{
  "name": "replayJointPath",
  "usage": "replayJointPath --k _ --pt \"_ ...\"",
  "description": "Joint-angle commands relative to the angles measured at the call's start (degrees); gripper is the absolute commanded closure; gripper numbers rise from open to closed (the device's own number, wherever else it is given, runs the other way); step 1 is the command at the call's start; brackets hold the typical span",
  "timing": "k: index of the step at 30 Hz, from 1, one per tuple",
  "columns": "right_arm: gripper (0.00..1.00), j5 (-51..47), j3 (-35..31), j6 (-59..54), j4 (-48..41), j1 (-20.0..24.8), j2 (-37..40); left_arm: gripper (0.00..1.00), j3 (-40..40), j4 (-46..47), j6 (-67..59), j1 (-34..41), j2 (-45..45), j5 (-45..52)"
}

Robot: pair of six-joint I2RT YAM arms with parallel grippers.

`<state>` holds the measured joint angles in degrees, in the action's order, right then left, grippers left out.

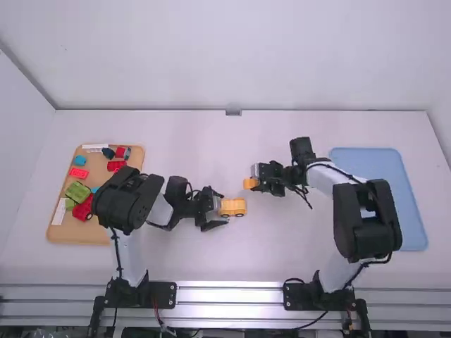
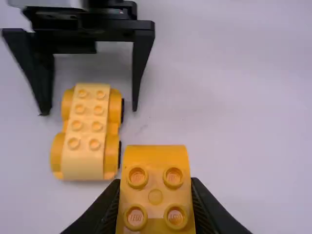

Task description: Assemble lego blocks to make yellow taxi

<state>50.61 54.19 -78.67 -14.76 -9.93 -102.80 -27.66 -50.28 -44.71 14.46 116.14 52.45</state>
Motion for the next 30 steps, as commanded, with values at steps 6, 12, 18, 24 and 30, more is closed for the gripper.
replayJointPath --k 6,12,18,24,30 --pt "0.82 5.2 -7.2 15.5 11.9 -0.6 0.7 0.09 -5.0 10.0 -1.2 0.5 1.0 -0.7" --pt "0.85 6.8 -7.4 14.8 11.3 -0.6 0.0 0.21 -11.6 23.9 -8.9 1.2 1.0 1.5" --pt "0.87 8.7 -7.4 13.7 10.2 -0.7 0.0 0.34 -13.6 28.8 -11.3 1.1 1.0 0.7" --pt "0.87 8.3 -7.3 14.2 11.9 -3.3 -2.1 0.54 -12.6 25.7 -11.3 1.7 1.0 0.7" --pt "0.87 9.2 -5.3 16.5 11.9 -5.1 -5.2 0.58 -11.3 24.7 -11.1 1.6 1.0 0.6"
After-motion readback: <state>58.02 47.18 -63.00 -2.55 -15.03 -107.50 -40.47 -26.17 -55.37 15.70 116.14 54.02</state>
